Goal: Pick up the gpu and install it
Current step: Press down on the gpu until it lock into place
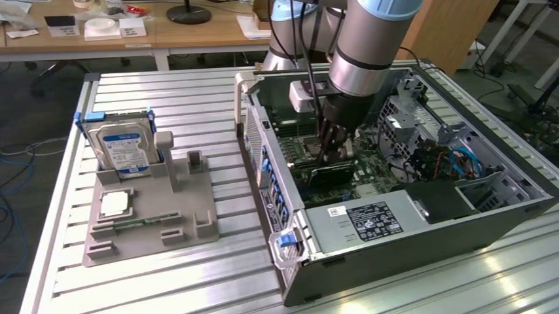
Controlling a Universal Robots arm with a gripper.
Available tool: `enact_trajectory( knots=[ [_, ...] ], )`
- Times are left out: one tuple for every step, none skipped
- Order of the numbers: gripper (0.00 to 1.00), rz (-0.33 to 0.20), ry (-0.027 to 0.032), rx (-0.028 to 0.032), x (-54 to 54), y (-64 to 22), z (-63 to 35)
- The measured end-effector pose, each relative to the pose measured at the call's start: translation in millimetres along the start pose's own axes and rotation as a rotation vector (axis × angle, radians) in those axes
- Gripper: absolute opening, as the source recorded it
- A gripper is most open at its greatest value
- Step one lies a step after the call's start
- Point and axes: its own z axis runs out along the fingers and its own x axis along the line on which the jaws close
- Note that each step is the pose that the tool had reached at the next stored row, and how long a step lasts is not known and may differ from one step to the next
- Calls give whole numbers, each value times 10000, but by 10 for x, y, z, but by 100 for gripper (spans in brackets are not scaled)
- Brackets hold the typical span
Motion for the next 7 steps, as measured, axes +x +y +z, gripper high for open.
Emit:
enact_trajectory(
  knots=[
    [11, 0, -3, 2, 0, 0, 1],
    [11, 1, -2, 2, 0, 0, 0],
    [11, 0, -2, 1, 0, 0, 0],
    [11, 0, 0, 1, 0, 0, 0],
    [11, 0, 0, 1, 0, 0, -1],
    [11, 0, 0, 0, 0, 0, -1],
    [11, 0, 0, 1, 0, 0, -1]
  ],
)
